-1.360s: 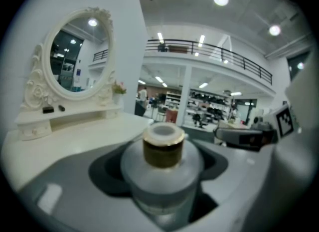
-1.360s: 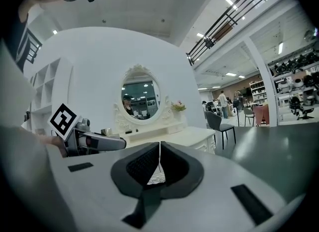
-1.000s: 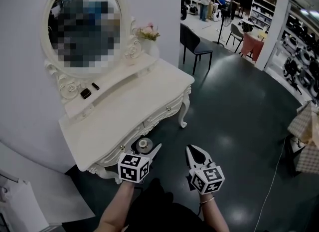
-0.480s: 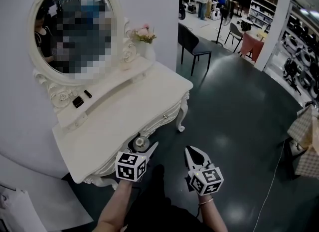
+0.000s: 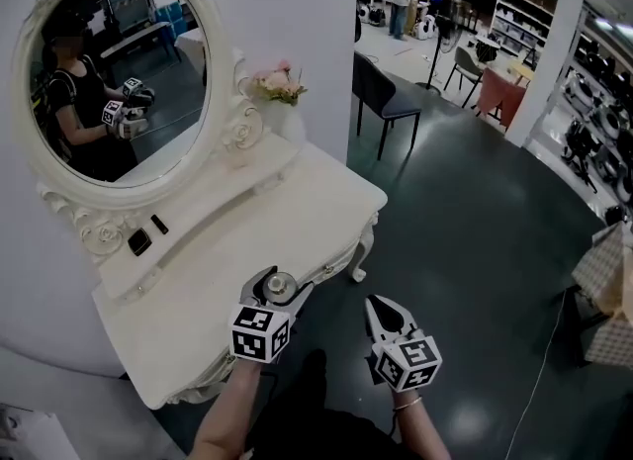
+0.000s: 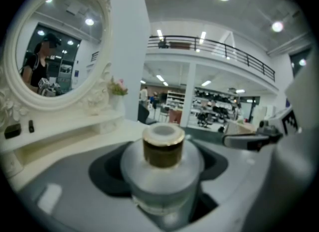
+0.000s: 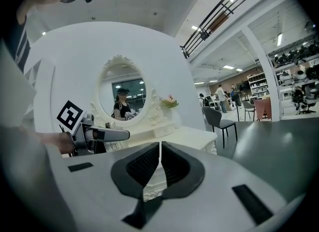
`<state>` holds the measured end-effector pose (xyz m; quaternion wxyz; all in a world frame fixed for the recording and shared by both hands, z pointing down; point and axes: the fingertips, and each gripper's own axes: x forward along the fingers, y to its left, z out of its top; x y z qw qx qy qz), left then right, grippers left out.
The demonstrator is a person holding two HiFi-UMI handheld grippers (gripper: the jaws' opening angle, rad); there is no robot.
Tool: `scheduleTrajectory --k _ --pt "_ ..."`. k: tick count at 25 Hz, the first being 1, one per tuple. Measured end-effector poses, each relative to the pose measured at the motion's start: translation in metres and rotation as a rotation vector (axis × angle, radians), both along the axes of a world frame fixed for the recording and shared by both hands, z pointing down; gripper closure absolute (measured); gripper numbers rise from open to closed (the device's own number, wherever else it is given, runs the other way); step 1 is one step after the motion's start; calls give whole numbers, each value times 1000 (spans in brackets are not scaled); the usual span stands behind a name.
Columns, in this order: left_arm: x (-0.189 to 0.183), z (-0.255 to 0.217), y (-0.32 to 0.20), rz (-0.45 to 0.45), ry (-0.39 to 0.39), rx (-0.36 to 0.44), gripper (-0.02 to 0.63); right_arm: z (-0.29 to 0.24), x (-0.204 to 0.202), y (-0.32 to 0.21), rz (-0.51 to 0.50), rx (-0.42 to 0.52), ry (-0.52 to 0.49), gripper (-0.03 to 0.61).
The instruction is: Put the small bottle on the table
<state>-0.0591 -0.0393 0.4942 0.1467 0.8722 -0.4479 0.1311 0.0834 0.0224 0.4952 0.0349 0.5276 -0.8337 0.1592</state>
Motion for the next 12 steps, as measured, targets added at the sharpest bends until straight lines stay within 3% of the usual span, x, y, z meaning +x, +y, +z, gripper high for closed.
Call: scheduleTrajectory --k 12 --pt "3 -7 -91 12 8 5 270 -6 -8 -86 -7 -6 10 572"
